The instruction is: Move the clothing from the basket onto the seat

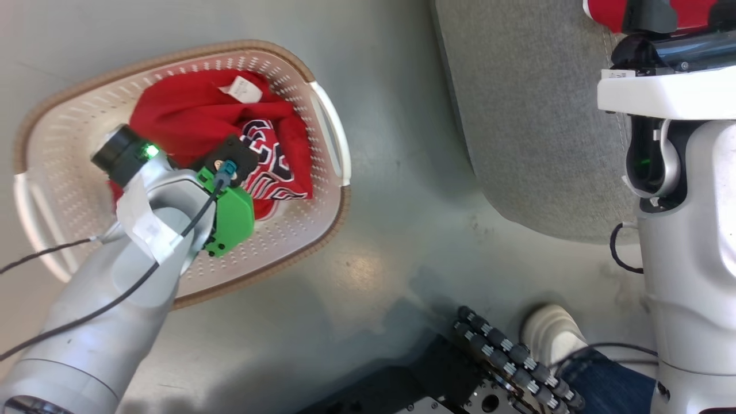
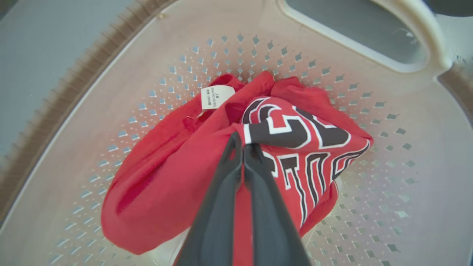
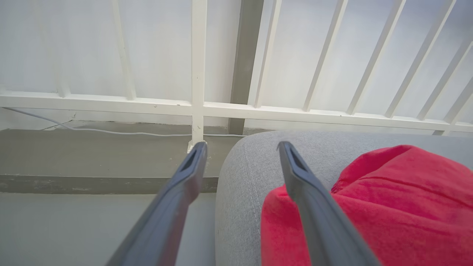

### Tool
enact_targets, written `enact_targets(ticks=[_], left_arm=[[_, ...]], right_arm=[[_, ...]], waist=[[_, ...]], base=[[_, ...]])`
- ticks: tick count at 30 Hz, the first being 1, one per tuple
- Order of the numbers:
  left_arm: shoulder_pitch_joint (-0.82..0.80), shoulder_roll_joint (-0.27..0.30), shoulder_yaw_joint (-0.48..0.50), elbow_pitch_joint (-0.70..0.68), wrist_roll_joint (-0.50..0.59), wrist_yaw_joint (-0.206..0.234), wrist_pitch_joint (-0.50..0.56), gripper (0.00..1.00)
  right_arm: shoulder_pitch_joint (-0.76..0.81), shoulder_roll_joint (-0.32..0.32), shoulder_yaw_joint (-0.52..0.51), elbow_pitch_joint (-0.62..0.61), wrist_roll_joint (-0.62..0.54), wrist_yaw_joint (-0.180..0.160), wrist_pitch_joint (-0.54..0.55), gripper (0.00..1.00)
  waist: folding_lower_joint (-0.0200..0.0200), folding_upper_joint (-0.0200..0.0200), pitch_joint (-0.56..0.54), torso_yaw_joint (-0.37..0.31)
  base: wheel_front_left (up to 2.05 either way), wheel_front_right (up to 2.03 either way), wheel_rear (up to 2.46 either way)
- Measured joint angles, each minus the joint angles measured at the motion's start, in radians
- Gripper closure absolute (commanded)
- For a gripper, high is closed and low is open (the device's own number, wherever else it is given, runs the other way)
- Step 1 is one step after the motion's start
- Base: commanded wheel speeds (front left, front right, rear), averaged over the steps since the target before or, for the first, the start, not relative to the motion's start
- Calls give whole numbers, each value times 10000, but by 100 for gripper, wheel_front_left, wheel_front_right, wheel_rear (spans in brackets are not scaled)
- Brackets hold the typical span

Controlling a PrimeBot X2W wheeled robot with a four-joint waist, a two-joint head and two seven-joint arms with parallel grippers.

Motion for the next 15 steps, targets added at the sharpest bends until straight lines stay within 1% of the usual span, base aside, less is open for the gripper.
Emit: enact_targets(ticks=[8, 10, 15], left_arm=[[419, -508, 174, -182, -343, 8, -800, 100], [462, -681, 362, -324, -650, 27, -1091, 100], [555, -947, 685, -537, -930, 128, -1312, 100]], right_arm=[[55, -284, -265, 449, -176, 2, 0, 0], [228, -378, -360, 589, -194, 2, 0, 0], [581, -535, -497, 869, -288, 4, 0, 0]], waist=[[0, 0, -792, 497], [0, 0, -1147, 706], [0, 0, -1782, 1082]], base=[[0, 0, 0], [0, 0, 0], [0, 0, 0]])
